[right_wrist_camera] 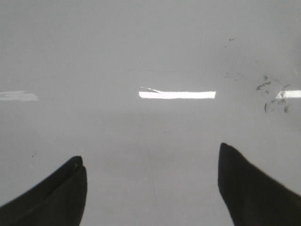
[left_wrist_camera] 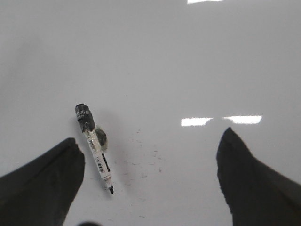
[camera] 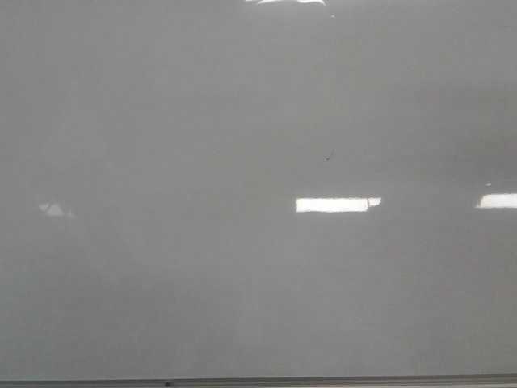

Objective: Write number 5 on whiteboard

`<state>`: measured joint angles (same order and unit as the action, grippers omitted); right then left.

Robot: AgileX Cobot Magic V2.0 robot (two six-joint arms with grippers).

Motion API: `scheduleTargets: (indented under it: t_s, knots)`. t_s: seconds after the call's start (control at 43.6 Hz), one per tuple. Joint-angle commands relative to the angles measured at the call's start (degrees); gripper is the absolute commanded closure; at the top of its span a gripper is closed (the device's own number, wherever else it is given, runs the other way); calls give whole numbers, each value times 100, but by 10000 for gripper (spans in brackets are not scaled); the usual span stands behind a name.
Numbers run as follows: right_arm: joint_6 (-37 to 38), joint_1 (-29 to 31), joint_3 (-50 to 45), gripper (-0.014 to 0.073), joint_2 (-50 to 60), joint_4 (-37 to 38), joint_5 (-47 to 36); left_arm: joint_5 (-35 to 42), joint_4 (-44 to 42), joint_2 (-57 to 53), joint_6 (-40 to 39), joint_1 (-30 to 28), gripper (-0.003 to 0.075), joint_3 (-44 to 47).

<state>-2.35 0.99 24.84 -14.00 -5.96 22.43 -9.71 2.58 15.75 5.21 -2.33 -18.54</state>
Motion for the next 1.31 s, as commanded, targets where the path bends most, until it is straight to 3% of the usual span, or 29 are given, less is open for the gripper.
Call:
scheduleTargets:
  t_s: [0.0, 0.184, 0.321, 0.505, 0.803, 1.285]
  knots:
    - [-24, 38, 196, -4, -110, 31, -429, 378, 61, 308, -46, -1, 154, -300]
    - [-24, 38, 196, -4, -110, 31, -429, 186, 87, 1698, -104, -91, 154, -780]
    - [-24, 38, 196, -4, -110, 31, -429, 176, 248, 2727, -692, -524, 154, -1215]
    - [-24, 38, 196, -4, -110, 31, -429, 216, 308, 3779, -721, -970, 154, -1547]
    - [-24, 38, 196, -4, -110, 31, -429, 1083, 296, 5476, -721, -1246, 154, -1915]
    - [-24, 38, 196, -4, -110, 31, -441, 1394, 174, 6601, -711, -1246, 156, -2557]
